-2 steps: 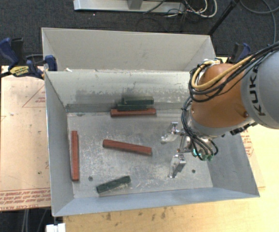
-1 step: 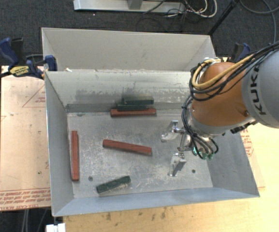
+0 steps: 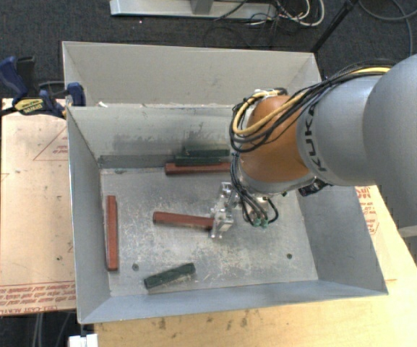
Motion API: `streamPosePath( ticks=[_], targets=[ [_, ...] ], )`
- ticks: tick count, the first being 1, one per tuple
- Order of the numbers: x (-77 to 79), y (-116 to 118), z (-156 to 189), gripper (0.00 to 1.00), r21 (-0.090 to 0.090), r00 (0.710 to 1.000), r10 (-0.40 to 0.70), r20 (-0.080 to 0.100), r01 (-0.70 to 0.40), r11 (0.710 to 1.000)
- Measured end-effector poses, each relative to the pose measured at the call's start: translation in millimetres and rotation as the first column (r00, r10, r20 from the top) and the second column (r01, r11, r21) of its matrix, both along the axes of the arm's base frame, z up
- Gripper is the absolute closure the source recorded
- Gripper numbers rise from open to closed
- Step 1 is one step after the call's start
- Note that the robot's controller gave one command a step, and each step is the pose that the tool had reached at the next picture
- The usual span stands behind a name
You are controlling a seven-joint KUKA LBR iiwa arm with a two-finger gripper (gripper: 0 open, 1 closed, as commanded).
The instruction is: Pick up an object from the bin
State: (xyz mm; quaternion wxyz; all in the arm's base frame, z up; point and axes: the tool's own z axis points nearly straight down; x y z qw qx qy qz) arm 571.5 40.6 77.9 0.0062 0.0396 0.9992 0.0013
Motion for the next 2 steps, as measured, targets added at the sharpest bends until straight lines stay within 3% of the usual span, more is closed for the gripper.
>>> streamPosePath(
  ticks=[1,2],
  targets=[
    [0.0,0,0,1.0,0.0,1.0,0.0,0.0,0.0,1.0],
    [14.1,-4,137,1.0,-0.002,0.999,0.031,-0.008,-0.031,1.0]
  ],
)
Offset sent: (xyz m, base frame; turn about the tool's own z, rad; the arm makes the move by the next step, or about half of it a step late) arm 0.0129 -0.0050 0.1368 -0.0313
